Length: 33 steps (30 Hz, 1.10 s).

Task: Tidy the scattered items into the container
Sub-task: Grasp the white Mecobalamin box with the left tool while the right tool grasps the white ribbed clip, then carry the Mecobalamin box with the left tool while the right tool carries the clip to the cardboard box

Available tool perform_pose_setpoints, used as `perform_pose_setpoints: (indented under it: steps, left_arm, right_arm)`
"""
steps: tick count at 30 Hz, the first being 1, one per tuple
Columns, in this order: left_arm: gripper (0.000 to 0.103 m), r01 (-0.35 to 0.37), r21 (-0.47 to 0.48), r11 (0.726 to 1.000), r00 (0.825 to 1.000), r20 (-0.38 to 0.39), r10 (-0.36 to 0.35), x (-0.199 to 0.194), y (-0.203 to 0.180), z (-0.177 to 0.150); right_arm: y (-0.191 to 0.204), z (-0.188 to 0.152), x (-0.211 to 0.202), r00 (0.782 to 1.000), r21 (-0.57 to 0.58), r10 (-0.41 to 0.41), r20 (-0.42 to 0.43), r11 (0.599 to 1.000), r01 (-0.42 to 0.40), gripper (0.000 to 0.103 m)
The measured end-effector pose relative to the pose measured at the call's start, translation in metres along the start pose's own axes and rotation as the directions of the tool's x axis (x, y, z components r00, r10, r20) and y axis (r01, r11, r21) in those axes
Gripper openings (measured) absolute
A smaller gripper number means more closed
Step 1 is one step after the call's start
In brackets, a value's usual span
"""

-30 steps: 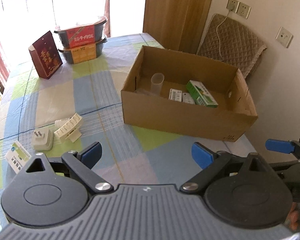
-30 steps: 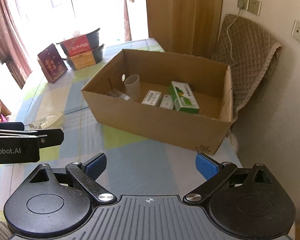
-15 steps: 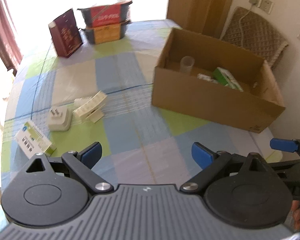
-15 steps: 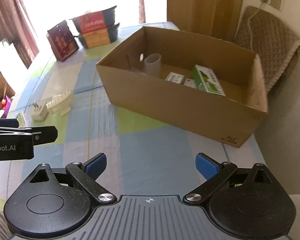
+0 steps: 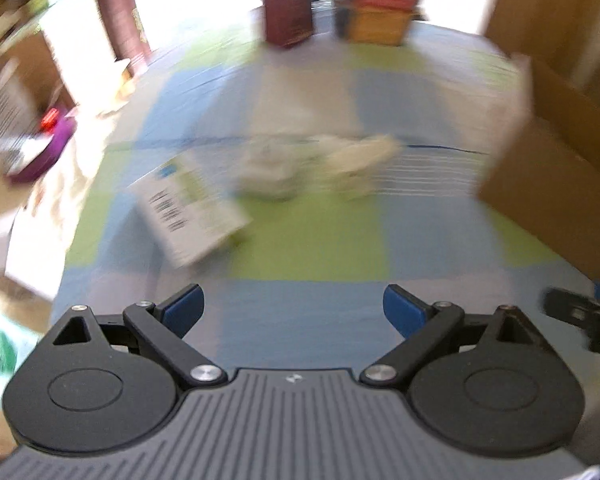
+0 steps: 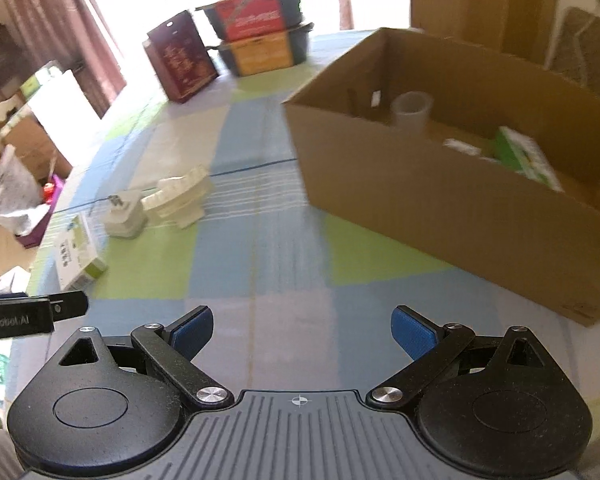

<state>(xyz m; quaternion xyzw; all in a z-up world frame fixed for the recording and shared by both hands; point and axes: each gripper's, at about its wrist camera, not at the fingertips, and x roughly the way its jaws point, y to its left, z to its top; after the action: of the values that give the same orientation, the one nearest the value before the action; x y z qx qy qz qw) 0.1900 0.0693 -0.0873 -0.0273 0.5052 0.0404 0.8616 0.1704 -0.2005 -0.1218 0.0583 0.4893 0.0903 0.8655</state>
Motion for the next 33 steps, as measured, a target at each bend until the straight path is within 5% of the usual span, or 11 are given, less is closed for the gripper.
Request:
perform_pose_setpoints:
  steps: [7, 16, 19, 26, 30, 33]
  left_arm:
    - [0.095, -0.082, -0.183, 0.980, 0.997, -0.018, 0.081, 0.043, 0.063, 0.038]
    - [0.090, -0.171, -0.114, 0.979, 0.984, -0.067, 0.164, 0.108, 0.062, 0.072]
    - [0.072, -0.150, -0.117, 0.982, 0.987, -0.070, 0.143, 0.116, 0.068, 0.063]
    - [0.069, -0.111, -0.133, 0.985, 0.993, -0.050, 0.105, 0.109, 0.092, 0.042]
    - [0.070, -0.110, -0.115, 0.987, 0.994, -0.023, 0.108, 0.105, 0.100, 0.034]
    - [0.069, -0.103, -0.105, 0.989, 0.995, -0.017, 0.102, 0.104, 0.103, 0.032]
  right_arm:
    - [0.016, 0.018, 0.039, 0.998, -0.025, 0.054, -0.029, 0.998, -0.054, 0.100]
    - [0.049, 0.047, 0.072, 0.990, -0.084, 0.138, -0.006, 0.987, -0.138, 0.100]
    - [0.058, 0.057, 0.088, 0.986, -0.011, 0.165, 0.004, 0.986, -0.165, 0.100]
    - [0.071, 0.089, 0.135, 0.992, 0.253, 0.128, -0.005, 0.960, -0.122, 0.100]
    - [0.080, 0.101, 0.157, 0.998, 0.255, 0.066, -0.026, 0.965, -0.057, 0.100]
    - [0.082, 0.101, 0.170, 0.994, 0.188, 0.060, -0.089, 0.981, -0.043, 0.058]
